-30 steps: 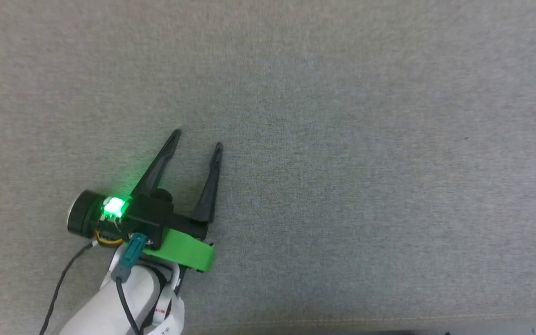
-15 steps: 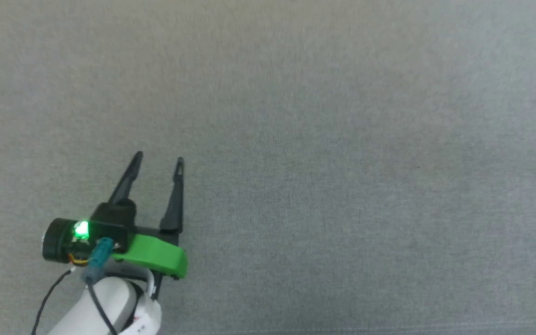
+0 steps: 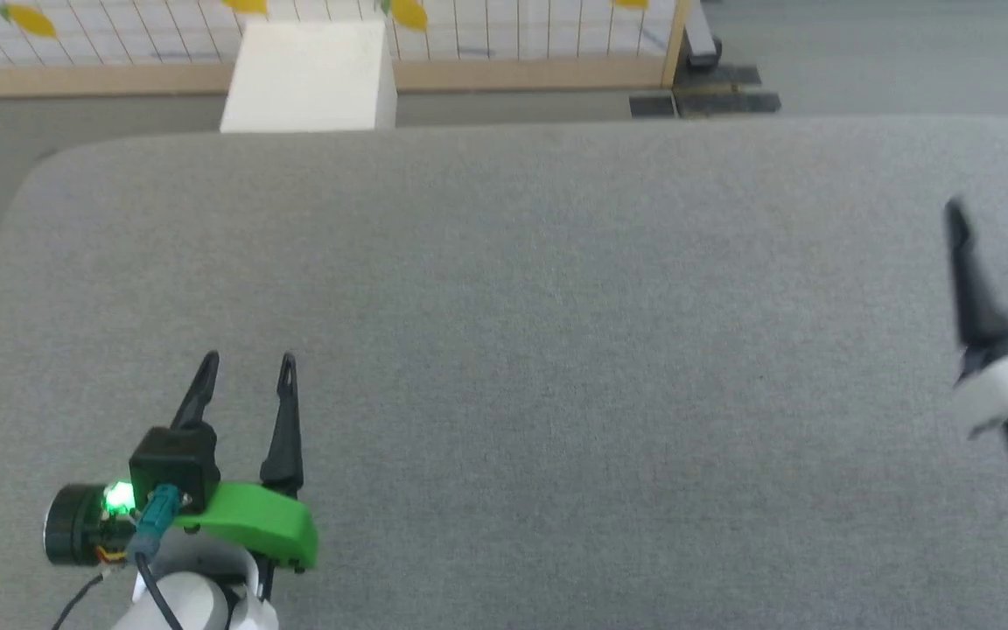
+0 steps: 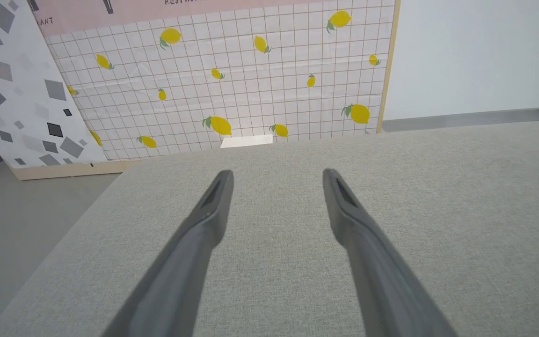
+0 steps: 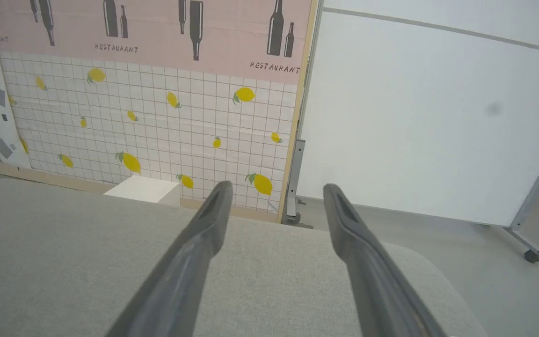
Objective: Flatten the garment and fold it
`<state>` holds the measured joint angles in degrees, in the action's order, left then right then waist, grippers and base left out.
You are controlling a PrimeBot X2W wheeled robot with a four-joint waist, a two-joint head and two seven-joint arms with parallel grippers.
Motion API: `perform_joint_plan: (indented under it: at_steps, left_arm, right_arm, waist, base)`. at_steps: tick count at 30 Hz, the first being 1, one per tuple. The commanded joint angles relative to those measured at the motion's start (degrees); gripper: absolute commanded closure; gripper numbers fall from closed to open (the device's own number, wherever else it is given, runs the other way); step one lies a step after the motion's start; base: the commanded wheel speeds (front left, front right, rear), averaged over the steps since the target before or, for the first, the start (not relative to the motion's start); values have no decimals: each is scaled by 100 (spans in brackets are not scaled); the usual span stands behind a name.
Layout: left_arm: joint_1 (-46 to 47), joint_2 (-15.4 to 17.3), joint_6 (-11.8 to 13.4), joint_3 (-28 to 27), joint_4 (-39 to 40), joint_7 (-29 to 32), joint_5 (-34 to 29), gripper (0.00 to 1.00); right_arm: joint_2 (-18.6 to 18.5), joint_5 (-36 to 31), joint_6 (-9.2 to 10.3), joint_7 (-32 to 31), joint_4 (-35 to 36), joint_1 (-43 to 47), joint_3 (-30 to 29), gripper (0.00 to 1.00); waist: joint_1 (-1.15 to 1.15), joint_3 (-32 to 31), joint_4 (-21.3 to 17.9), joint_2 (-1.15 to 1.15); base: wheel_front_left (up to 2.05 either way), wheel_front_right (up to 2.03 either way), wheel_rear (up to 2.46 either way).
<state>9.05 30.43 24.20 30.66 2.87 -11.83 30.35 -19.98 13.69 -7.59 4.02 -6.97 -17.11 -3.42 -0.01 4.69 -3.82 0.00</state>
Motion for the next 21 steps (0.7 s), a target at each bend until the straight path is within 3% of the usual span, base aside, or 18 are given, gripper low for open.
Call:
perform_joint_plan:
  at_steps: [1, 4, 8, 21]
  left_arm:
    - [-117, 45, 40, 0, 4, 4, 18, 0]
    - [-245, 74, 67, 20, -13, 1, 29, 0]
    - [-396, 61, 61, 50, -73, -7, 97, 0]
    - [-614, 44, 28, 53, -181, -40, 252, 0]
  right_arm:
    - [244, -75, 10, -16, 154, 263, -102, 0]
    - [781, -269, 10, -97, 488, 810, -344, 0]
    - [1177, -524, 10, -183, 712, 1314, -339, 0]
    - [1576, -817, 10, -238, 1024, 1977, -319, 0]
  waist:
    - [1, -243, 76, 0]
    - [1, -319, 74, 0]
    - [1, -372, 59, 0]
    - [1, -456, 66, 0]
  base:
    - [0, 0, 0]
    - [0, 0, 0]
    - [0, 0, 0]
    - [0, 0, 0]
